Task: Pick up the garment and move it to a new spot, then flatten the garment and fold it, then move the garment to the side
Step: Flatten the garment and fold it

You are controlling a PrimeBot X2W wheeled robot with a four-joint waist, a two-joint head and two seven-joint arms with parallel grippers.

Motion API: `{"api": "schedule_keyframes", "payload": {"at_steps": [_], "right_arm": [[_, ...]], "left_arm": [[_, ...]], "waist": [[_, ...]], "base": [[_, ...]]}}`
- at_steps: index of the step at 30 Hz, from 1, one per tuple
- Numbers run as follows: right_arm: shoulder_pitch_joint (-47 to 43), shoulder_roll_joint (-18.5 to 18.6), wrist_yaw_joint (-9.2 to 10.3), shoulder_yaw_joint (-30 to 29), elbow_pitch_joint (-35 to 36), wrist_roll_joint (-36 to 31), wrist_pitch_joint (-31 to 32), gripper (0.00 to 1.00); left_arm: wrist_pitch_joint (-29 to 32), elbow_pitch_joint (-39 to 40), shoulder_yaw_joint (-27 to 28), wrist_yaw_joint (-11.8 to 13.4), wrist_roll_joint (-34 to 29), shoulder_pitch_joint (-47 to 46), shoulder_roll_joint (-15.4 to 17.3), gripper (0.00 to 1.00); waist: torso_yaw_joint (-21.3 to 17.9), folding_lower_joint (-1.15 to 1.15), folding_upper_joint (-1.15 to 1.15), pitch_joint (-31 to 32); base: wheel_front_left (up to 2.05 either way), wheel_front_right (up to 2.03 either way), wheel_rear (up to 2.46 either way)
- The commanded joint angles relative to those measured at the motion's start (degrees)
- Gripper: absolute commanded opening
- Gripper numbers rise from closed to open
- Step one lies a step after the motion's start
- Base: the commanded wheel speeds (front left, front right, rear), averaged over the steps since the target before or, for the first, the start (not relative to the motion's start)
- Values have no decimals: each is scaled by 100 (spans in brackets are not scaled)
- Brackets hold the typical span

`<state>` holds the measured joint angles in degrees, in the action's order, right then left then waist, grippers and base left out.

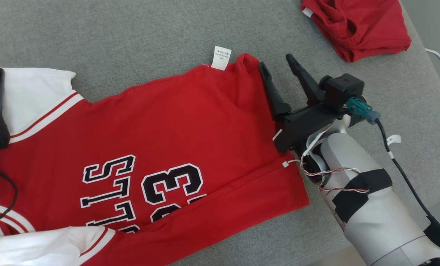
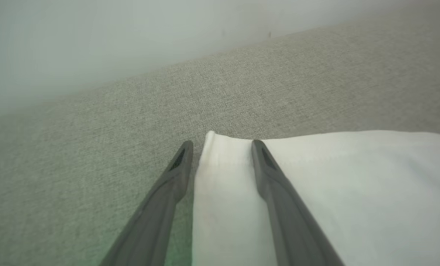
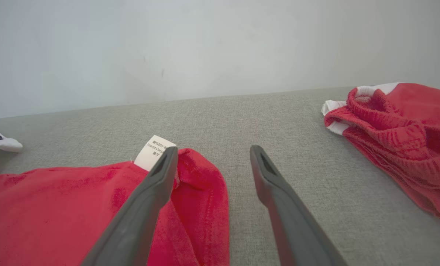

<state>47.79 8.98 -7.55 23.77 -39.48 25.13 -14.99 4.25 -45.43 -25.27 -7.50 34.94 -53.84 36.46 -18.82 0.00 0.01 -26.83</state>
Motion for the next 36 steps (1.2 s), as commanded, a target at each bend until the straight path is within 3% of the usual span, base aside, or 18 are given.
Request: {"api": "schedule_keyframes", "payload": {"at_steps": [1, 19, 20, 21, 23, 25, 36], "right_arm": [[56, -22, 16, 75, -22, 60, -1, 100], [576, 222, 16, 662, -640, 862, 1190, 100], [613, 220, 16, 651, -695, 888, 1236, 93], [642, 216, 16, 652, -759, 890, 1276, 74], [726, 216, 16, 665, -880, 887, 1313, 46], [813, 232, 16, 636, -1024, 857, 1311, 0], [809, 293, 16, 378, -1443, 1019, 535, 0]], "left_arm": [[9, -85, -61, 10, 90, -5, -57, 0], [-1099, 82, -905, 10, 546, -328, -273, 0], [-1123, 96, -947, 10, 548, -363, -286, 0], [-1149, 107, -978, 10, 566, -399, -287, 0], [-1196, 129, -1052, 10, 600, -460, -293, 0], [-1246, 142, -1097, 10, 600, -525, -288, 0], [-1714, -60, -1079, 10, 784, -513, -325, 0]], "waist": [[25, 0, -1, 21], [593, 0, -1, 262], [627, 0, -1, 241], [656, 0, -1, 220], [714, 0, -1, 163], [770, 0, -1, 110], [957, 0, -1, 391]], "base": [[0, 0, 0], [0, 0, 0], [0, 0, 0], [0, 0, 0], [0, 0, 0], [0, 0, 0], [0, 0, 0]]}}
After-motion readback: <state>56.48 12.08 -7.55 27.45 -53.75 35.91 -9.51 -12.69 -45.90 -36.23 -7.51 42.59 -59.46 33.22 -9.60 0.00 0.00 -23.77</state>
